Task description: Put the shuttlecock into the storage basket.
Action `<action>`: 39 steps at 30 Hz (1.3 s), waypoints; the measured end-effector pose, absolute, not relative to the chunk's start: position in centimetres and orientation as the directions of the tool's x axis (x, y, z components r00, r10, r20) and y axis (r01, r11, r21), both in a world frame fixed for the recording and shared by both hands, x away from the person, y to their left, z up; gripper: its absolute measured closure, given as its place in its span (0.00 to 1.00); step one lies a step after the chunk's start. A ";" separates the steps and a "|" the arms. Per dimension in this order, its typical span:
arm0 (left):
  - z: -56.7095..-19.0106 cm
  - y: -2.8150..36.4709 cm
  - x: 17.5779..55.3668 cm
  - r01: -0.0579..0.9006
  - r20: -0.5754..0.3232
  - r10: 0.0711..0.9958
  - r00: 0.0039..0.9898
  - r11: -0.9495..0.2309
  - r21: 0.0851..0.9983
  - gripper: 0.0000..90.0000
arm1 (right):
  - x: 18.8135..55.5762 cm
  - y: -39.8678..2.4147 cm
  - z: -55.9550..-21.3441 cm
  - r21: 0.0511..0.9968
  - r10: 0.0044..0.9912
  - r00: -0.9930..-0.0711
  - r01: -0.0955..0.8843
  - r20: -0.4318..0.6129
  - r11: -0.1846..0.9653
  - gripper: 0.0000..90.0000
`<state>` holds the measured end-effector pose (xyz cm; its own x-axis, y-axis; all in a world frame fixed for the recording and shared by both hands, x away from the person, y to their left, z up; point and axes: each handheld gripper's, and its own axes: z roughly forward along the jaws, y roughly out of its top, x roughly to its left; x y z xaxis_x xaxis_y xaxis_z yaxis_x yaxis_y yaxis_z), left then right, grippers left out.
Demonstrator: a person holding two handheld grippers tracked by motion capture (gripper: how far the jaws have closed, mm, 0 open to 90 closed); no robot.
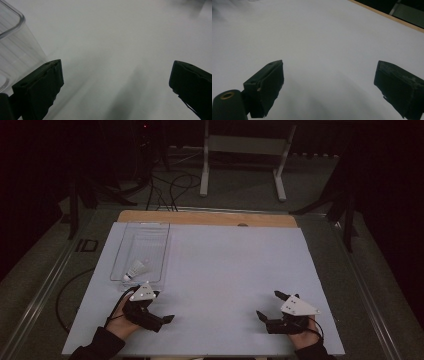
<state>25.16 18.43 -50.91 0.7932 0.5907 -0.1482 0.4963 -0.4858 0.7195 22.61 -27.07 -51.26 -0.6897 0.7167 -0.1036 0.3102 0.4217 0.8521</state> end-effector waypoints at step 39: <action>-53.1 18.4 24.1 0.492 -0.064 0.684 0.726 -0.452 0.744 0.00 | 22.7 -27.1 -51.4 0.849 0.713 -0.695 0.318 -0.095 0.423 0.10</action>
